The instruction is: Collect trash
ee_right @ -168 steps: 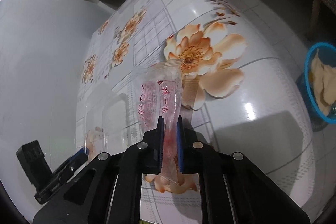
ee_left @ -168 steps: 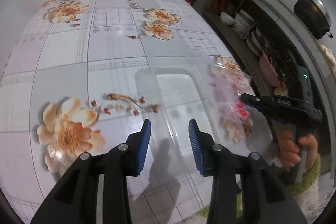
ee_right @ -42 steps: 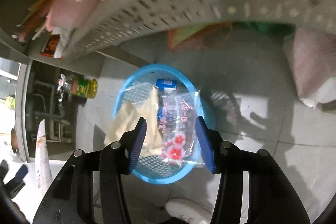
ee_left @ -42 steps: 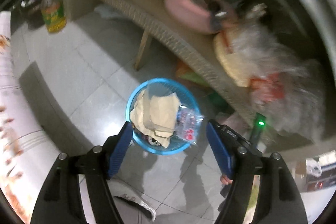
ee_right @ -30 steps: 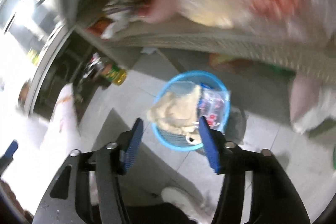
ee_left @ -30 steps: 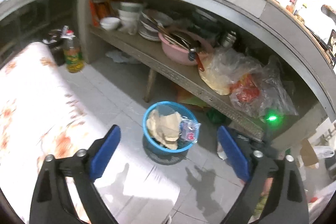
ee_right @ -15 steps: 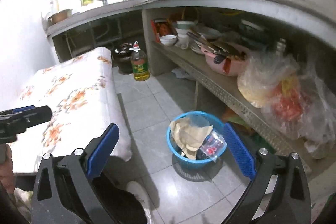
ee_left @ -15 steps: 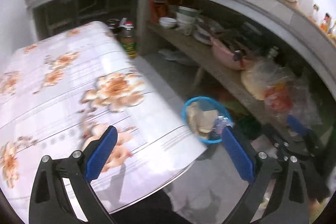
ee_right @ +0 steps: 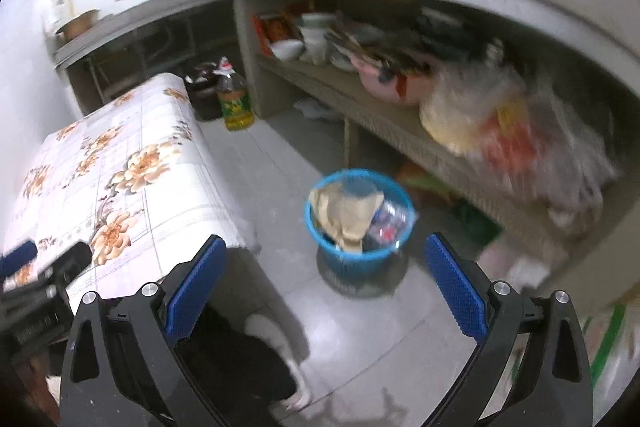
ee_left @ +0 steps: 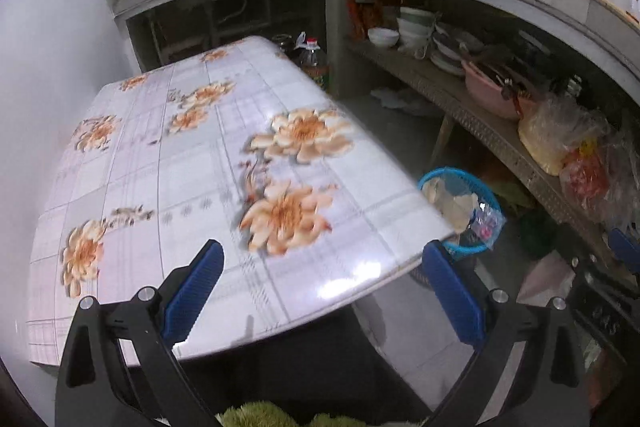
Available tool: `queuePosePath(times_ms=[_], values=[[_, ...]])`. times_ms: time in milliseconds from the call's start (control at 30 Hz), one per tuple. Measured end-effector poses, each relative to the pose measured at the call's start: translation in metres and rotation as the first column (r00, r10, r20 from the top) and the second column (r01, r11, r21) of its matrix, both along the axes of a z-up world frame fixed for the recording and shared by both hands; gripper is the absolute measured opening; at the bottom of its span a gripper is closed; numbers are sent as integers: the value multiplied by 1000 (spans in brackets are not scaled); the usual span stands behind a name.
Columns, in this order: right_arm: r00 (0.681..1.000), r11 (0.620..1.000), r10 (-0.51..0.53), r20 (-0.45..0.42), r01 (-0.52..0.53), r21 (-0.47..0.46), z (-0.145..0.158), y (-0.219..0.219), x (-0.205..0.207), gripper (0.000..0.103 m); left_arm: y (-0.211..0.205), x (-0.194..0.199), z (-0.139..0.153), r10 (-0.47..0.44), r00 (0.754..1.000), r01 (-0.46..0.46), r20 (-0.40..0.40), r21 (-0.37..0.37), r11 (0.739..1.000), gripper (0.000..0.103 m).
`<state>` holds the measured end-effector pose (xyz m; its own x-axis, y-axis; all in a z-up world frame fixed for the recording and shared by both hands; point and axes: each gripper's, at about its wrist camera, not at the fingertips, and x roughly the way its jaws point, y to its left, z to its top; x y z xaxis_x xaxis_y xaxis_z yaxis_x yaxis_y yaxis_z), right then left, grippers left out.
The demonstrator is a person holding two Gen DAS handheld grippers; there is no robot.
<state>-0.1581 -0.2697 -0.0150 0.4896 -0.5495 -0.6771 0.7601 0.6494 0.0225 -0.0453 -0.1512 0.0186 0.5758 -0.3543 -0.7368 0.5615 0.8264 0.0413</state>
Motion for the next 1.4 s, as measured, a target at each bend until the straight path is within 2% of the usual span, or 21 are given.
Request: queuePosePath(times_ms=[100, 267, 467, 867, 1000, 1400], values=[[999, 999, -39, -22, 40, 12, -6, 6, -3, 95, 7, 1, -2, 28, 999, -29, 24, 41, 999, 97], [996, 998, -66, -56, 65, -20, -6, 14, -5, 95, 17, 7, -1, 71, 997, -72, 21, 47, 996, 97], [993, 995, -98, -62, 96, -40, -4, 11, -8, 95, 14, 7, -7, 38, 999, -38, 4, 93, 995, 97], [990, 993, -113, -79, 110, -50, -4, 8, -8, 95, 24, 18, -7, 98, 995, -96, -20, 88, 991, 97], [991, 994, -103, -83, 100, -40, -5, 8, -7, 95, 24, 21, -12, 105, 993, -100, -48, 96, 990, 97], [992, 996, -92, -91, 90, -24, -3, 5, -5, 95, 23, 20, -14, 107, 993, -102, -51, 99, 990, 97]])
